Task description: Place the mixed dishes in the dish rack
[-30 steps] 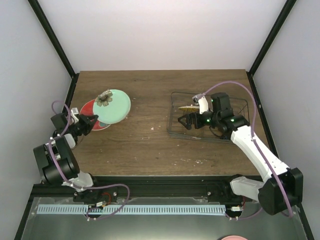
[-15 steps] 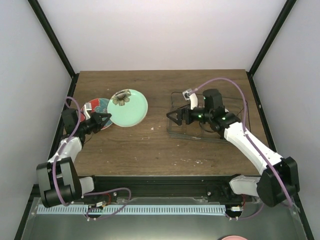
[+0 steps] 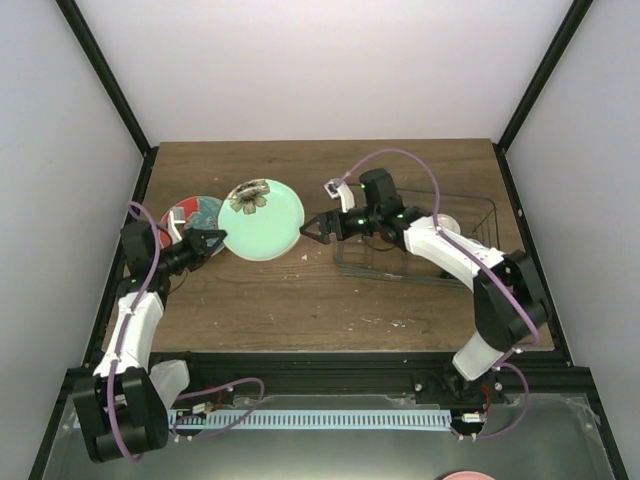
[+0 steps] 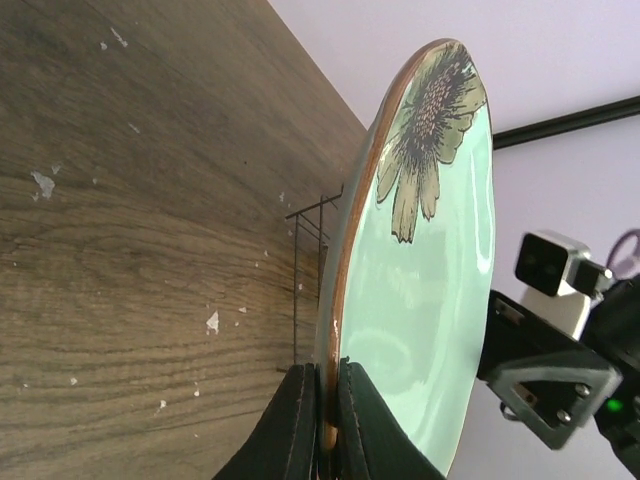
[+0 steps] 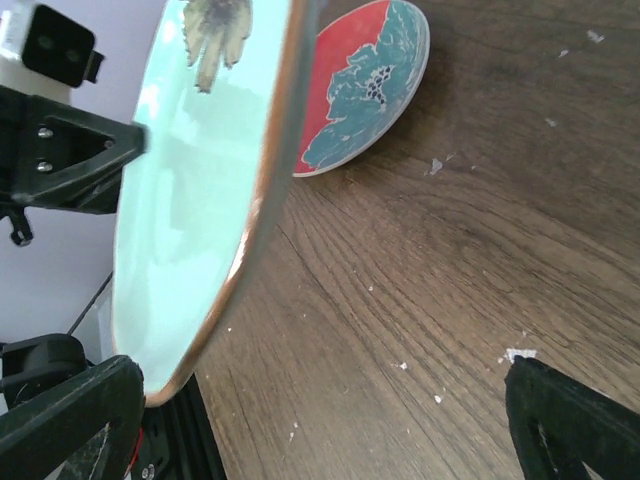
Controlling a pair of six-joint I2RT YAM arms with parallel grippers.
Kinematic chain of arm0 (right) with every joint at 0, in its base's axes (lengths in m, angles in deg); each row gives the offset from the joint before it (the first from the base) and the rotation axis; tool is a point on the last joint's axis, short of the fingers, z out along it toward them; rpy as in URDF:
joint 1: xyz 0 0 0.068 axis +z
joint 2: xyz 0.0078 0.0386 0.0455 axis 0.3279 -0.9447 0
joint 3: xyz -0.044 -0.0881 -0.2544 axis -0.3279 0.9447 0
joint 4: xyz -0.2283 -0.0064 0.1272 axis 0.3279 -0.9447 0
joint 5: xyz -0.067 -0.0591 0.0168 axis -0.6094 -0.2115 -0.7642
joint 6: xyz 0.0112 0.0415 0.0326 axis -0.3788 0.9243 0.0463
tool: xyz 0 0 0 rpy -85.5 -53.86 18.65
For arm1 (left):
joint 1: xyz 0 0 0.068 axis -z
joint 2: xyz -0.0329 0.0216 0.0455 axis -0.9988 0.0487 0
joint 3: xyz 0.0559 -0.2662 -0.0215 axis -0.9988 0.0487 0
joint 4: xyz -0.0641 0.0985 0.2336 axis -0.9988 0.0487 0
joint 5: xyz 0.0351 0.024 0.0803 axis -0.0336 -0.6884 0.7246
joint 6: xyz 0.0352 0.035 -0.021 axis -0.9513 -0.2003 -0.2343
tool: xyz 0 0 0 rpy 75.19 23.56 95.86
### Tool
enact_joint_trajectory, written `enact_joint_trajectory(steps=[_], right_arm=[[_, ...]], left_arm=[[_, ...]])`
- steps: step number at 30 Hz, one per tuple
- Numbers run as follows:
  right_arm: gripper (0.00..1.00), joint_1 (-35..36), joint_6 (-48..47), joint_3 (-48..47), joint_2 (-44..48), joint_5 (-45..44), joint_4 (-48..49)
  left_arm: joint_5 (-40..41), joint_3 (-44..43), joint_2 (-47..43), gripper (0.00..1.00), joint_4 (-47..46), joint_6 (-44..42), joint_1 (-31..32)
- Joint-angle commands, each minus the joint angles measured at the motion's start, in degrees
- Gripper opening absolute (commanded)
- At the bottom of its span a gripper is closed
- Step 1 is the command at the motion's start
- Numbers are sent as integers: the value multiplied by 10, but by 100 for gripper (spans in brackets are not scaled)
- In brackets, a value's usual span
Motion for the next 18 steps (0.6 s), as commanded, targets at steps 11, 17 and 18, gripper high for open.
enact_joint_trajectory(steps=[11,17,18], right_arm=[[83,73,44,-122,-124,38,63],[37,88,44,-152,-144,53,59],[28,88,44,-153,-144,56,56]], left_arm=[[-46,13,-69,0,30,-2,2],[-48,17,-75,0,35,-6,2],[-48,18,-74,0,37,-8,2]])
